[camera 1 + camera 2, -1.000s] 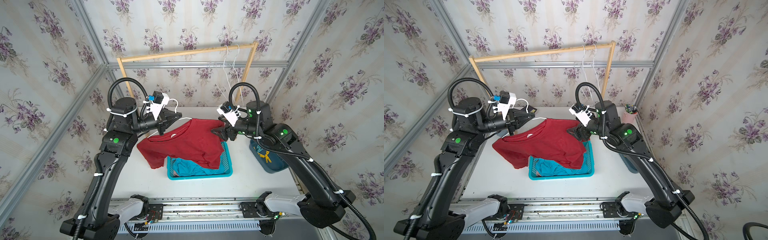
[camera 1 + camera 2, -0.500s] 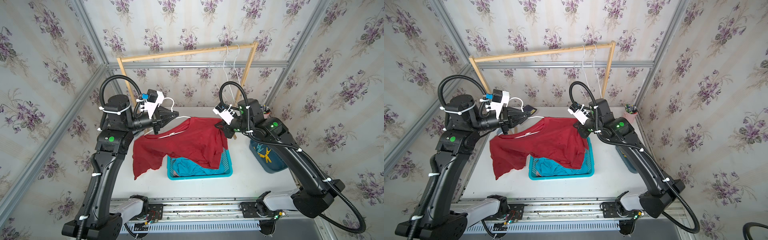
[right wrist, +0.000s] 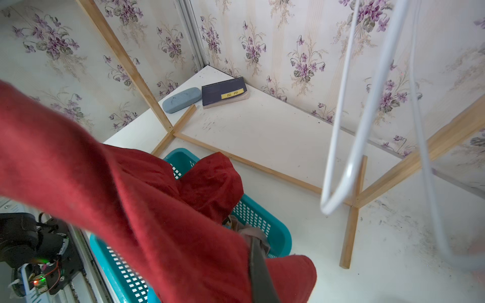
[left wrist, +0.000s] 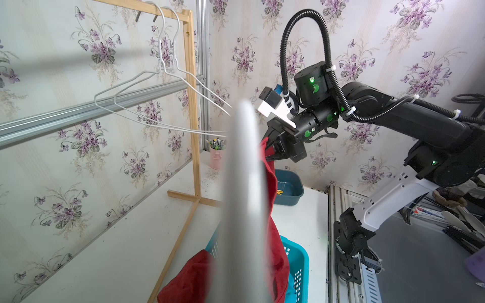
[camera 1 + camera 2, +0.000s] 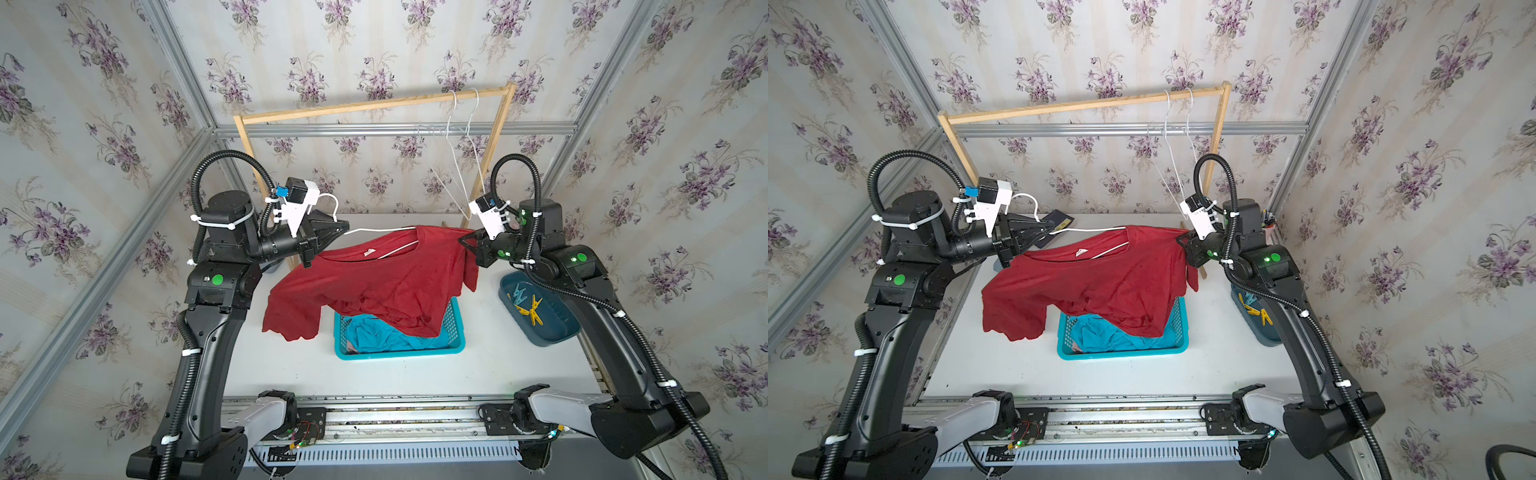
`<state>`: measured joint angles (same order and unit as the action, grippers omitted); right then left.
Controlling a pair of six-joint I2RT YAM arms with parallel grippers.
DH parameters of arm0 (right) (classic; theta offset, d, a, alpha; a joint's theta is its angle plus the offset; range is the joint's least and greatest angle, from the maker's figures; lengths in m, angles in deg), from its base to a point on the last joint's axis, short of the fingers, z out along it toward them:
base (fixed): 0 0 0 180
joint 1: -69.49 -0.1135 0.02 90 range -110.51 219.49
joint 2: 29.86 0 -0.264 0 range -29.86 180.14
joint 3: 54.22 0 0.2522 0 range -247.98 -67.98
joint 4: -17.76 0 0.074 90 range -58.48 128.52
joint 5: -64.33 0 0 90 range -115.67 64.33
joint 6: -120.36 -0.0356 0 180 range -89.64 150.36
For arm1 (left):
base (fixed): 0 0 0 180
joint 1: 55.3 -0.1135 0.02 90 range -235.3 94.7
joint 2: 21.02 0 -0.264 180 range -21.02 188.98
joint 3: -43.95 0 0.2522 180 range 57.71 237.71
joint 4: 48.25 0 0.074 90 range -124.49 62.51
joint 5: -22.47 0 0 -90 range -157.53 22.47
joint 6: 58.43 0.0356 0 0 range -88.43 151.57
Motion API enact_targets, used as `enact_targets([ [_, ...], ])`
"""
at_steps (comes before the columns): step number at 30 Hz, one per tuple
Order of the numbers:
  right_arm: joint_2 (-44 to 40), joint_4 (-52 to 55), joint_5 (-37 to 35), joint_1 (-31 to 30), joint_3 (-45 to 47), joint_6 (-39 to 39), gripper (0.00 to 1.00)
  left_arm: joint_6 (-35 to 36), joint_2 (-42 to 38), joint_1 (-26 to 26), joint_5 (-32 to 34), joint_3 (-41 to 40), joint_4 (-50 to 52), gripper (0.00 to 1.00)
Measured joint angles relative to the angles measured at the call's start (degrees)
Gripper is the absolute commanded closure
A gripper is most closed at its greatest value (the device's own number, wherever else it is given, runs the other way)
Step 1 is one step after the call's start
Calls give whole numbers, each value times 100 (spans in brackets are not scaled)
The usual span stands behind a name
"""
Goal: Remove the clothespins securing t-shirts to the hanger
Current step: Remove the T-shirt from the hanger.
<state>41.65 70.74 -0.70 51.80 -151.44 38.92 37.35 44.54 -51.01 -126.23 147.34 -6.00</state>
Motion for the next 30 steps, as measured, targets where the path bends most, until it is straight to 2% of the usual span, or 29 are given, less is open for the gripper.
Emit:
enact_targets([
  [5, -125, -173, -31, 186, 232, -374, 100, -59, 28, -2, -7, 129, 22, 100],
  [10, -544, -667, 37, 800, 608, -879, 100, -188, 7, 164, -50, 444, 33, 100],
  [14, -726, -1102, 350, 1038, 879, -1233, 100, -190, -24, 660, 24, 748, 31, 100],
  [18, -1054, -1569, 931, 1054, 1143, -1471, 100, -192, 85, 1102, 221, 1043, 35, 100],
  [24, -1432, -2138, 1416, 1058, 1279, -1648, 100, -205, 385, 1751, 710, 1274, 39, 100],
  [26, -1556, -2452, 1499, 1058, 1602, -1803, 100, -203, 492, 1969, 892, 1316, 35, 100],
  [30, -1882, -3344, 1513, 1058, 2887, -2474, 100, -201, 772, 2295, 1108, 1475, 33, 100],
])
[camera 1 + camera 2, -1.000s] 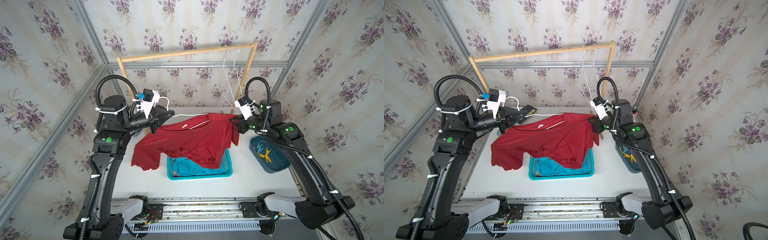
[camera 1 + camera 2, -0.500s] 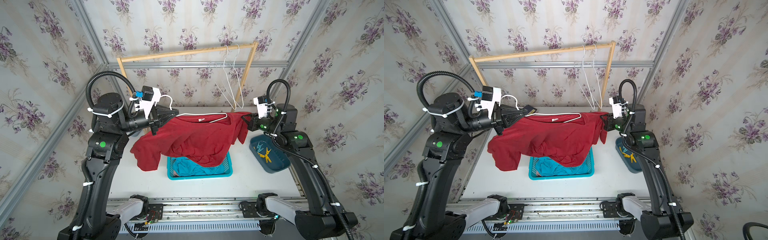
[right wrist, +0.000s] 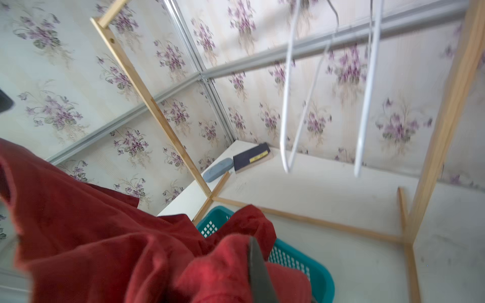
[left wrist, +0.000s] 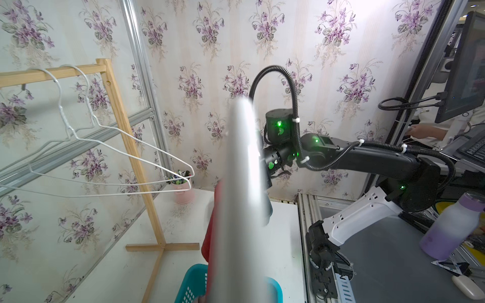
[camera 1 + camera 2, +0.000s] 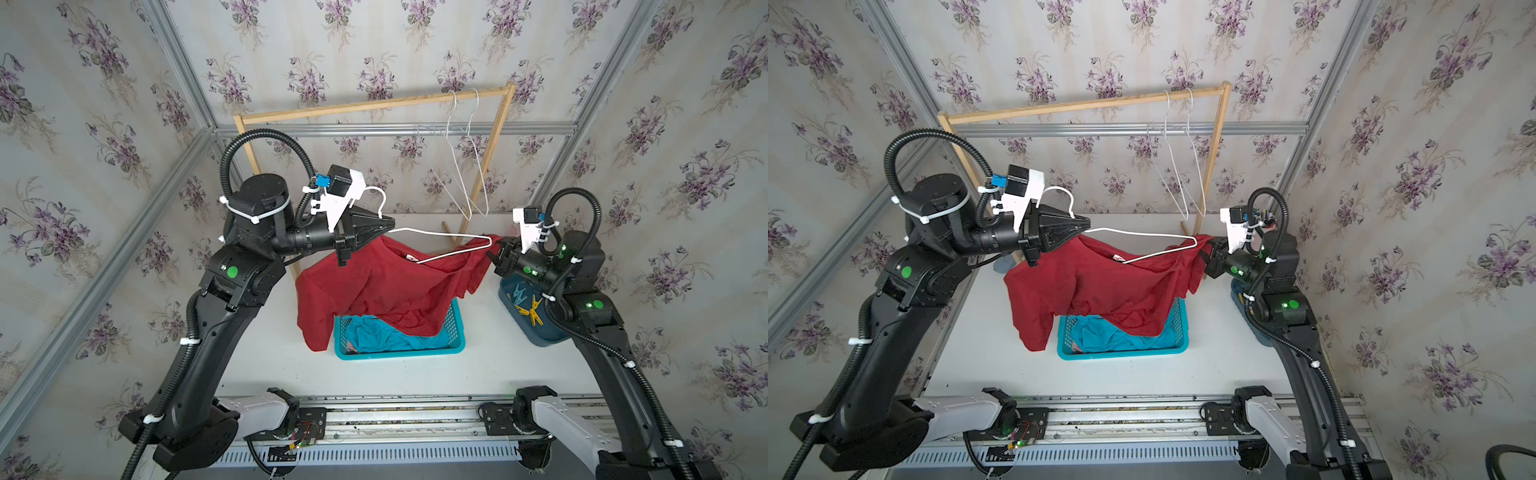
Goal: Remove the clothespins securing t-shirts to the hanger
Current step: Remove the T-shirt from the hanger.
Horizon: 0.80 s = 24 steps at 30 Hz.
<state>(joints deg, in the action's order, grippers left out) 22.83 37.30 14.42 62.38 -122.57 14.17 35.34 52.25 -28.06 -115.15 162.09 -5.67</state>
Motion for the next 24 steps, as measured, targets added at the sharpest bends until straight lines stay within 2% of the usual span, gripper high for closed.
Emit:
enact_targets([
  [3, -286, -861, -13, -72, 1054, -776, 100, -2, 129, 61, 188, 101, 0, 100],
  [6, -535, -1652, -138, -431, 1773, -1362, 100, -46, 186, 92, 306, 151, -11, 100],
  [11, -638, -2470, -651, -1305, 2339, -1696, 100, -221, 251, 116, 470, 109, -195, 100],
  [19, 409, -3906, -1320, -2806, 2752, -2028, 100, -424, 278, 120, 734, -107, -503, 100],
  [23, 940, -4461, -1810, -2970, 3110, -2140, 100, -479, 267, 122, 857, -203, -595, 100],
  [24, 1054, -4489, -1904, -2981, 3209, -2146, 96, -494, 262, 122, 866, -227, -608, 100],
])
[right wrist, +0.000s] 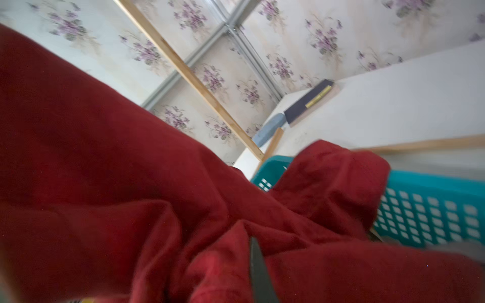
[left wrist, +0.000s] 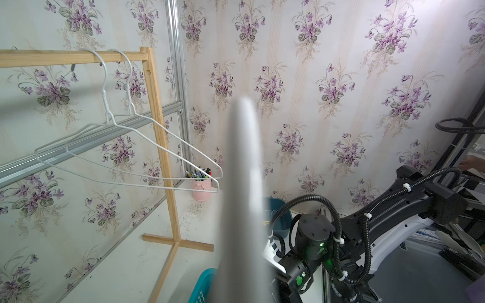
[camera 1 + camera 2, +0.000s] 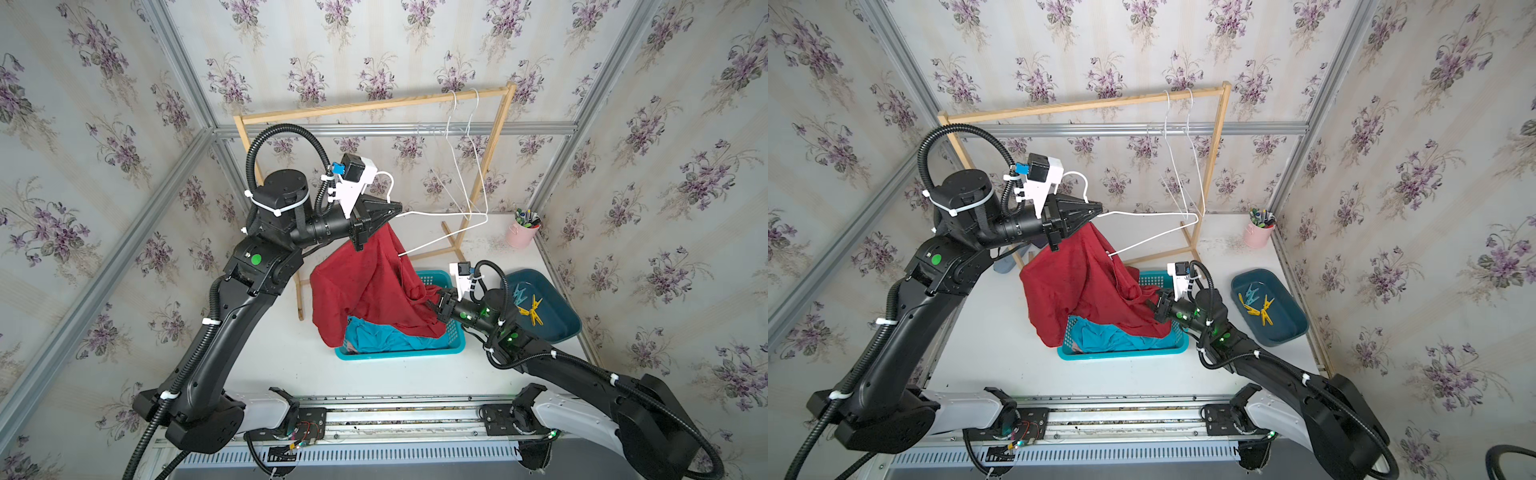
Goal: Remove the clothespins securing t-shirts to the hanger
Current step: Remove the T-shirt from the hanger, then adjust the T-shirt in the basket.
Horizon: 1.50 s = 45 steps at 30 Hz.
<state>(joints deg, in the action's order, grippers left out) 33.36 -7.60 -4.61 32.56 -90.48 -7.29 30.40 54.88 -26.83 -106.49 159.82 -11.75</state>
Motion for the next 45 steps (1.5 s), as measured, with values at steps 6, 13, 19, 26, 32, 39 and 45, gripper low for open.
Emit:
enact_targets([
  [6, 313, 367, -518, -17, 212, 122, 54, -66, -11, 0, 79, -127, -44, 100],
  [13, -675, 1718, -782, -13, -208, 632, 13, -42, 92, -74, 251, -400, -81, 100],
  [19, -1241, 3296, -857, -13, -1115, 1355, 13, -42, 413, -140, 332, -404, -83, 100],
  [26, -1766, 4918, -664, -13, -1971, 1882, 19, -42, 490, -188, 260, -389, -96, 100],
  [32, -1421, 5455, -315, -79, -2911, 2492, 22, -42, 494, -214, 179, -514, -127, 100],
  [39, -138, 5698, -588, -1672, -3283, 3132, 20, -44, 271, -474, 361, -782, -103, 100],
  [45, 179, 5709, -1239, -2004, -3670, 3327, 20, 2, -149, -1040, 208, -1110, -11, 100],
])
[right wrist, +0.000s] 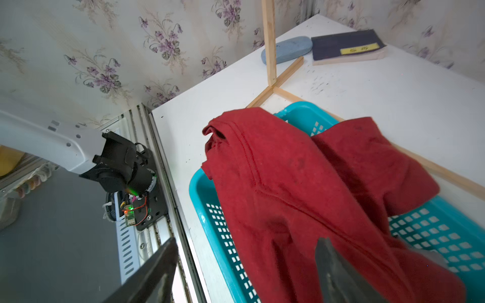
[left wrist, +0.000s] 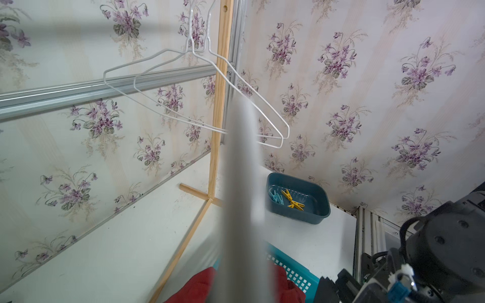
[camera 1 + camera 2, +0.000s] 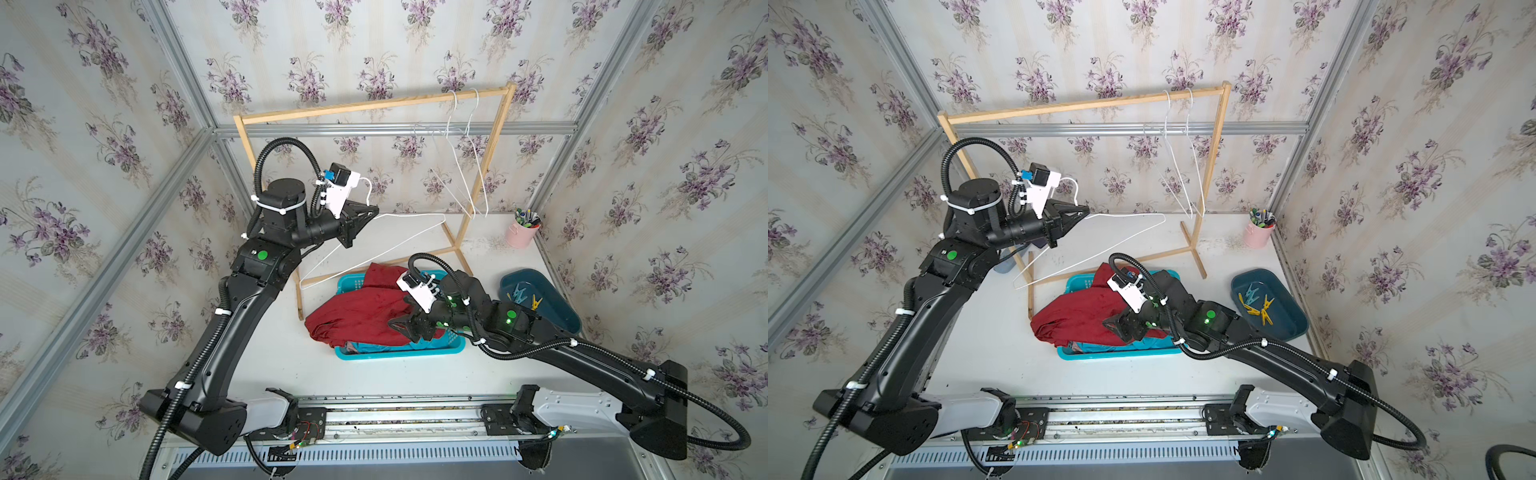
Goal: Remove the clothespins securing t-shirts to the hanger
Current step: Adjust the T-shirt in the basket.
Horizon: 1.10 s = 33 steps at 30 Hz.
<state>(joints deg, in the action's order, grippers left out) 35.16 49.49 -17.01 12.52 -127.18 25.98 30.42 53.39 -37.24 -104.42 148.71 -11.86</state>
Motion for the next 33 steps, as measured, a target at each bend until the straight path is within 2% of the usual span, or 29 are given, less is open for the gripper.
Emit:
enact_targets([
  [4, -138, 223, -306, 2, -664, 328, 13, 289, -26, -426, -299, -173, 490, 100],
  [7, 256, 404, -199, 2, -1196, 643, 13, 391, -131, -660, -273, -271, 793, 100],
  [12, 1410, 732, -39, -173, -1388, 887, 14, 382, -498, -833, 468, -391, 918, 100],
  [17, 2361, 511, -52, -490, -1755, 1069, 9, 420, -909, -841, 1204, -675, 966, 100],
  [19, 2787, 345, -166, -501, -1967, 1191, 5, 470, -986, -855, 1355, -734, 986, 100],
  [25, 4050, 470, -125, -570, -2643, 1631, 5, 522, -1040, -907, 1495, -793, 1043, 100],
  [26, 4218, 560, -122, -586, -2732, 1681, 8, 540, -1043, -922, 1517, -793, 1067, 100],
  [28, 4413, 678, -129, -608, -2789, 1775, 20, 577, -1040, -960, 1528, -800, 1095, 100],
  [29, 4465, 748, -149, -612, -2785, 1801, 33, 595, -1040, -990, 1537, -815, 1104, 100],
  [31, 4472, 774, -214, -610, -2715, 1834, 63, 605, -1027, -1034, 1556, -828, 1121, 100],
  [32, 4441, 774, -275, -610, -2669, 1836, 75, 608, -1016, -1062, 1554, -833, 1119, 100],
  [33, 4378, 750, -367, -610, -2608, 1847, 81, 605, -1008, -1078, 1556, -835, 1123, 100],
])
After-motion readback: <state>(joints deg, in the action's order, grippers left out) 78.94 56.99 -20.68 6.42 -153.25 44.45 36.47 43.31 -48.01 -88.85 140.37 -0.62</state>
